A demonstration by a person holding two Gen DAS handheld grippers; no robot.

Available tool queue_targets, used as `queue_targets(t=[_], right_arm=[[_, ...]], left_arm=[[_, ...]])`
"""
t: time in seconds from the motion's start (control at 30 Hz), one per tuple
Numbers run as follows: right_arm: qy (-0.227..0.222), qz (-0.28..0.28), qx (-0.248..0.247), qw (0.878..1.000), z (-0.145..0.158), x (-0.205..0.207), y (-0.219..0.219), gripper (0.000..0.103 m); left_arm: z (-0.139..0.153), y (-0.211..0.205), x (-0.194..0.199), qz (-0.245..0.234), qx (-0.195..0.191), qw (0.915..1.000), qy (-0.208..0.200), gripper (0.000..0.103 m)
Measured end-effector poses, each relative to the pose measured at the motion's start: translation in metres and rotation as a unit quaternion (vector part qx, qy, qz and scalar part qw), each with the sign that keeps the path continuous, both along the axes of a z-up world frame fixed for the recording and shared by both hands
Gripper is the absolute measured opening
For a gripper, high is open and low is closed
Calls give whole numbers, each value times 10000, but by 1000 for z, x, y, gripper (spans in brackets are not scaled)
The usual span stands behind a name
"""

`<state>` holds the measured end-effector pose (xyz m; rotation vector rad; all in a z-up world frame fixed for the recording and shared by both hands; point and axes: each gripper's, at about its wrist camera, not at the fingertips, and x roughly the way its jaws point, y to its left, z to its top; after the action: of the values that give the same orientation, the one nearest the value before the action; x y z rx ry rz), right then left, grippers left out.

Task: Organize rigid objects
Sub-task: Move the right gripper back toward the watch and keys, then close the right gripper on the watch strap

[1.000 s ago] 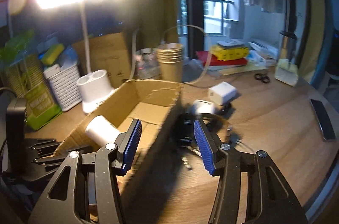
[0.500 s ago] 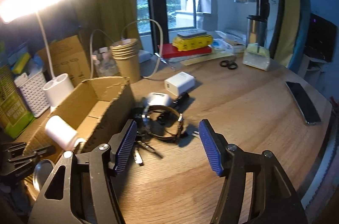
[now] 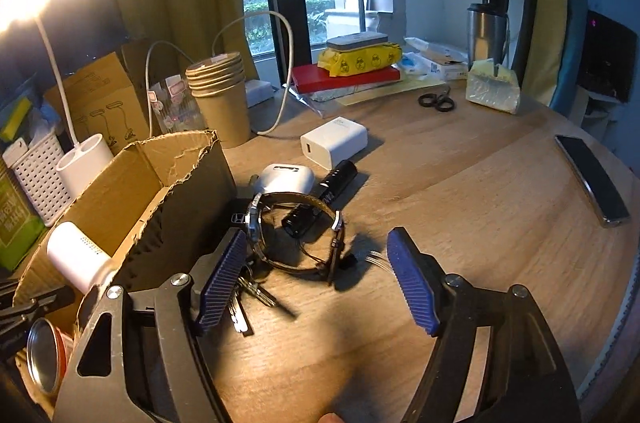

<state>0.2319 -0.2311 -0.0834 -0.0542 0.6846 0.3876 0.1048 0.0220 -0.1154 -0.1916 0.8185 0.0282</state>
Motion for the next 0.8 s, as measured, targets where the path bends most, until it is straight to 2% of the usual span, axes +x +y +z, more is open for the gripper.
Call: queue_targets(t=[0.8], right_arm=[[770,17,69,9970,-21,40,25,76]], left_arm=[[0,0,0,-1,-1,10000,2,11]])
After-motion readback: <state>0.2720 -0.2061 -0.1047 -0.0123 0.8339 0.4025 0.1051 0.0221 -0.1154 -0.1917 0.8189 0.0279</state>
